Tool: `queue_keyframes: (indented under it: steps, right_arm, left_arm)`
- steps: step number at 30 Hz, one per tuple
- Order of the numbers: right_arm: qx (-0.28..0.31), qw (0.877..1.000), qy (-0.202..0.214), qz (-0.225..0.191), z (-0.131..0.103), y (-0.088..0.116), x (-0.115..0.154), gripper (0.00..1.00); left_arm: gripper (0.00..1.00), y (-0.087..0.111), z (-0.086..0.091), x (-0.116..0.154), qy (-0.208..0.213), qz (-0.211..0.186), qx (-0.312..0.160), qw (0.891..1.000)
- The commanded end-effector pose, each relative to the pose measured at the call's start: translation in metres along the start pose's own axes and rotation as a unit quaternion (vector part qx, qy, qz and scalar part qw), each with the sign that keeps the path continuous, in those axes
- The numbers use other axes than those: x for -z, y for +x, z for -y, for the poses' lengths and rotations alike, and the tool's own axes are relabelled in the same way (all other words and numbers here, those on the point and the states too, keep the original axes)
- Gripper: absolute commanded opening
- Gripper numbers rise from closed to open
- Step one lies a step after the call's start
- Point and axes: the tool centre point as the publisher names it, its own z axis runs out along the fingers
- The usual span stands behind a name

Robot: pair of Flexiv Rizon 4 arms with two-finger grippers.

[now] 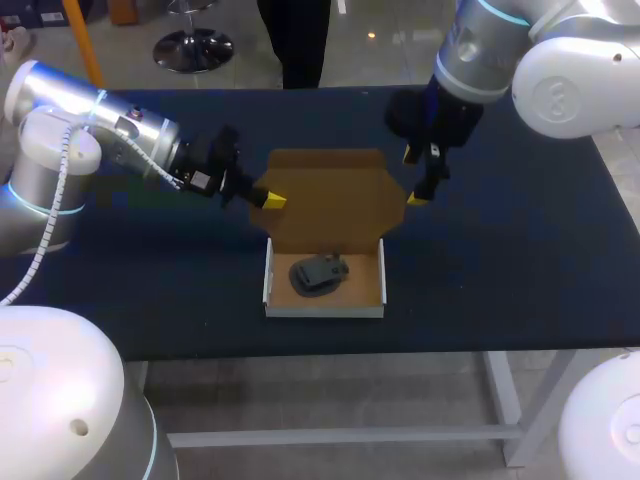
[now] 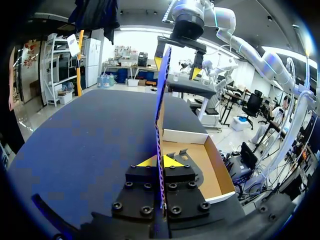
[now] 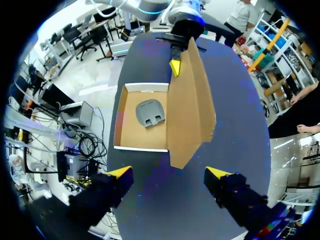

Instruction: Assemble the packaging by folding the flat box into shape, placing the metal phone stand inside, and closing the box properly

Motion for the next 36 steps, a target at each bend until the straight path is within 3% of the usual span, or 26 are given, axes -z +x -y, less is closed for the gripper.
queue_keyframes:
  steps: [1, 12, 23, 36]
  right_arm:
    - [0.003, 1.000, 0.003, 0.000, -0.002, 0.001, 0.005, 1.00]
    - [0.012, 1.000, 0.010, 0.017, -0.006, -0.004, 0.020, 1.00]
    - [0.018, 1.000, 0.012, 0.019, -0.013, -0.006, 0.021, 1.00]
    - [0.028, 0.999, 0.017, 0.024, -0.022, -0.012, 0.028, 1.00]
  left_arm:
    - [0.00, 0.007, 0.002, 0.001, -0.002, 0.029, 0.000, 1.000]
    - [0.00, 0.007, 0.002, 0.001, -0.002, 0.029, 0.000, 1.000]
    - [0.00, 0.014, -0.003, 0.005, -0.003, 0.081, -0.039, 0.996]
    - [0.00, 0.016, -0.006, 0.008, 0.006, 0.112, -0.059, 0.992]
